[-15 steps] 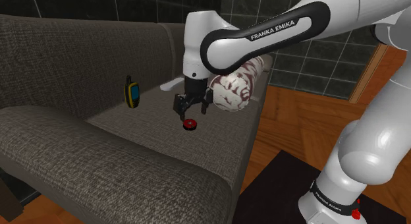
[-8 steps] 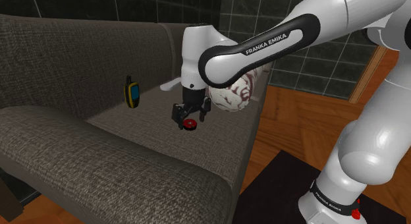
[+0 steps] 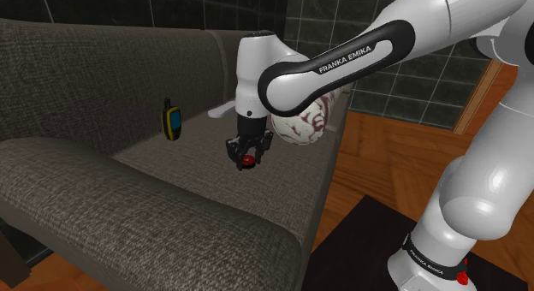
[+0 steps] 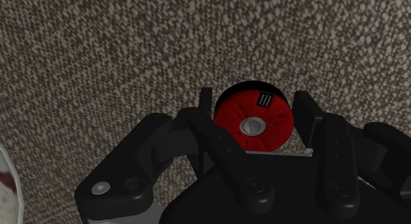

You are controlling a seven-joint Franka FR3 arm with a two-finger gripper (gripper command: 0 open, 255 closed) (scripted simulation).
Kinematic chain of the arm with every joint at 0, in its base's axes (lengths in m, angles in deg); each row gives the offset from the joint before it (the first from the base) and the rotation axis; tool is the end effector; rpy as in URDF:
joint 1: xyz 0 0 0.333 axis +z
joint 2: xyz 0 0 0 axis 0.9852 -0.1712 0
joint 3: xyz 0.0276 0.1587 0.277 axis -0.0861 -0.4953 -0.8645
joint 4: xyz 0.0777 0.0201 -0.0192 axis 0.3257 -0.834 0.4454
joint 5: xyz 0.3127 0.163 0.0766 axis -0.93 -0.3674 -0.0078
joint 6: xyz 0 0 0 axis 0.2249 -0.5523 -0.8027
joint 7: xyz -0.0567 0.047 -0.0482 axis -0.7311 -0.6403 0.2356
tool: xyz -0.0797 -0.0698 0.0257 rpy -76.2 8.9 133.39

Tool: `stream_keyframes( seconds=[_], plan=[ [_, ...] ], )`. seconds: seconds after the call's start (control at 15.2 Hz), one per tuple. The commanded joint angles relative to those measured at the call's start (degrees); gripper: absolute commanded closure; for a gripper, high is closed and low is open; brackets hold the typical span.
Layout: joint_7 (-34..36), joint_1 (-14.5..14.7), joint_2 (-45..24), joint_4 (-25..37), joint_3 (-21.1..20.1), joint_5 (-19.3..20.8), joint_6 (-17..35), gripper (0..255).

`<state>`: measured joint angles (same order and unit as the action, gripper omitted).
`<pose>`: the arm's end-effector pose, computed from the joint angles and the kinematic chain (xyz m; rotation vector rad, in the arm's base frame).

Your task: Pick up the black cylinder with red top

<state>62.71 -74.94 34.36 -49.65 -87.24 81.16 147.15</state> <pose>0.4313 0.2520 0.4479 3.1201 -0.1858 0.1083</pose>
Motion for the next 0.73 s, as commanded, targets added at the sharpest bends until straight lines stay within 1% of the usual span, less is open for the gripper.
stream_keyframes(
  seconds=[0.0,0.13,0.66],
  plan=[
    [0.0,0.0,0.0,0.0,0.0,0.0,0.0,255],
    [0.1,0.0,-0.1,0.1,0.0,0.0,0.0,255],
    [-0.9,0.0,2.1,4.2,0.3,-1.0,-6.1,255]
  ],
)
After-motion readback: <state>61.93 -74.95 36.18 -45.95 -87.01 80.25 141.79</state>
